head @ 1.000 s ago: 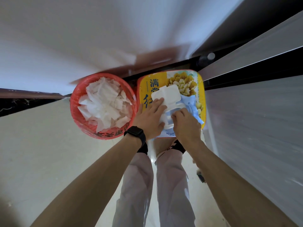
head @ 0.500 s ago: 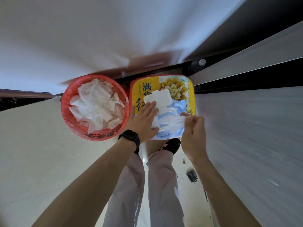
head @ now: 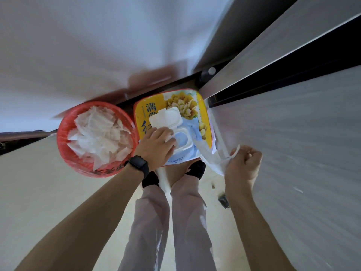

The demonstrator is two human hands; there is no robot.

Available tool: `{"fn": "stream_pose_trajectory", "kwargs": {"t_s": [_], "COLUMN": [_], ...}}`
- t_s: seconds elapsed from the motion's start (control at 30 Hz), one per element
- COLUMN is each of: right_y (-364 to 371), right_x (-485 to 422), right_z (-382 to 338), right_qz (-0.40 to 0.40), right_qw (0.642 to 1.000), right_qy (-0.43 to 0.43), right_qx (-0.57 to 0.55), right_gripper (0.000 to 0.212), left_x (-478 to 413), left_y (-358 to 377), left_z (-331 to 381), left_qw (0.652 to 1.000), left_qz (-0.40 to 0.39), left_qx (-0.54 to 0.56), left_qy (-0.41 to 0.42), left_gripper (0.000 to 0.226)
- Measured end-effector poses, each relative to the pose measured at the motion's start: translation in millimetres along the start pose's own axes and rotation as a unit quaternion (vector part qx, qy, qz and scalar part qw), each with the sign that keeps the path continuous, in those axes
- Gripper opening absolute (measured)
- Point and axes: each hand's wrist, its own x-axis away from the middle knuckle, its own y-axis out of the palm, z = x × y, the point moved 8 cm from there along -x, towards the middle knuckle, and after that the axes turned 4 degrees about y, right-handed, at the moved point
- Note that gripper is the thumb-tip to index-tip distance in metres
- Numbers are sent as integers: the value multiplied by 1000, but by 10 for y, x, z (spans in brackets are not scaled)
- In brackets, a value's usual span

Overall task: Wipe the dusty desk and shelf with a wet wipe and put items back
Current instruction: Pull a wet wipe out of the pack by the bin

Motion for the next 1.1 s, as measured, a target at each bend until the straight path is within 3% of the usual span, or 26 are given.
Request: {"fn": "stream_pose_trajectory", "kwargs": {"t_s": [0.1, 0.2, 0.5, 0.6, 0.7, 0.83, 0.9, 1.0, 1.1], "right_y": [-46, -96, -62, -54, -36, -28, -55, -108, -132], "right_x": [14, 5, 74, 90, 87, 48, 15, -22, -43], "right_z": [139, 372, 755, 713, 627, 528, 532, 531, 510], "right_qz": [-16, -17, -45, -60, -76, -95, -95, -94, -102], "right_qw": [1000, 999, 993, 994, 994, 993, 993, 992, 990], "right_qy": [0, 27, 56, 60, 47, 30, 28, 19, 12], "right_qx": [3, 23, 92, 74, 64, 63, 66, 85, 97], "right_gripper": [18, 7, 16, 8, 7, 8, 8, 7, 7], "left_x": [14, 62, -89, -136, -228, -357, -408, -297, -62], "left_y": [236, 485, 480, 223, -164, -190, -281, -381, -149], "left_z": [134, 93, 220, 152, -146, -577, -545, -238, 55], "left_qw": [996, 984, 987, 996, 992, 953, 965, 990, 995], "left_qz": [-75, -166, -137, -66, 34, -26, -22, 41, -3], "left_qx": [-20, -63, -81, -49, -28, 140, 121, 83, 81], "left_qy": [48, 7, -10, -17, -120, -269, -232, -110, -63], "left_gripper": [43, 67, 68, 62, 66, 73, 54, 32, 32]}}
